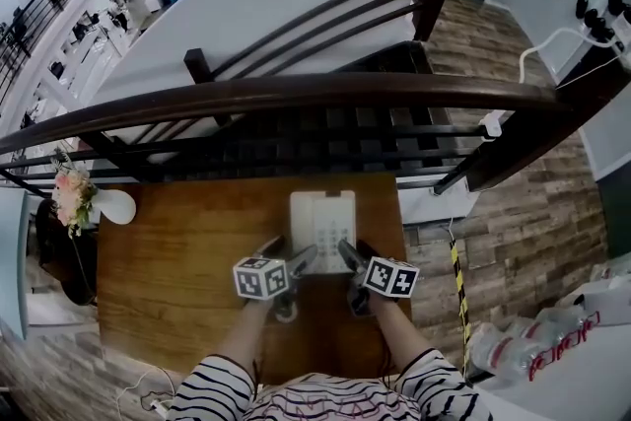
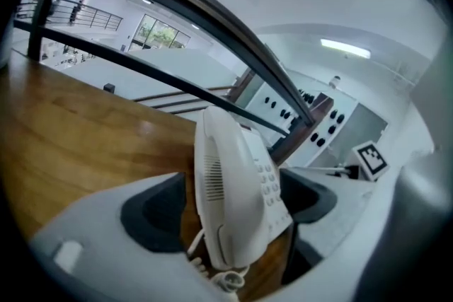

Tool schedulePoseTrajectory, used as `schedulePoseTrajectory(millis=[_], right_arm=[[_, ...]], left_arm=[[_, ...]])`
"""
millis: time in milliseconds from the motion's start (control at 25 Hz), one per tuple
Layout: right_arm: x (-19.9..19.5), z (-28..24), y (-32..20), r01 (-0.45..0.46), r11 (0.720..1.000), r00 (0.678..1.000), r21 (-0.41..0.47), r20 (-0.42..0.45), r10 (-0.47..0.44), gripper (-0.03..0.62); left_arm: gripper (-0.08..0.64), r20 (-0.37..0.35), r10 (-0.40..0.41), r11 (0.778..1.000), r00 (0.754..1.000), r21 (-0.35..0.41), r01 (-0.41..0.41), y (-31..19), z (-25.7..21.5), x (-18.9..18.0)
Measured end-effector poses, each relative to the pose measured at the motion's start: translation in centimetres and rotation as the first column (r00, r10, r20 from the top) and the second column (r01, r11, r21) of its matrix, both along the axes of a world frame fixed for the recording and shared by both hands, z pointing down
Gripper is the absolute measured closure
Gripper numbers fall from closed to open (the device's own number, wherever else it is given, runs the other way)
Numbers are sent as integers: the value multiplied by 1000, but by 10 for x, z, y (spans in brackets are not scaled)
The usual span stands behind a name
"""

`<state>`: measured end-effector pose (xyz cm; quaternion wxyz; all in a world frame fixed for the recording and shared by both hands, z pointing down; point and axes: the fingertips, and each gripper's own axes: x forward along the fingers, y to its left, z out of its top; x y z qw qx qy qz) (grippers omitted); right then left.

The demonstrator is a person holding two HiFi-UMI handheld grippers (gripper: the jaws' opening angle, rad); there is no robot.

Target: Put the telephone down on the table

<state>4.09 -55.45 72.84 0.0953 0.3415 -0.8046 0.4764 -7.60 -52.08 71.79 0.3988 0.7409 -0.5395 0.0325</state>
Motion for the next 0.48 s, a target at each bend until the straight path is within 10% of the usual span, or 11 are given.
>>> schedulePoseTrajectory(millis=[480], right_arm=[[4, -22, 56, -9, 999, 1000, 39, 3, 9, 379]], left_arm=[[208, 30, 63, 996, 998, 62, -65, 48, -30, 13]])
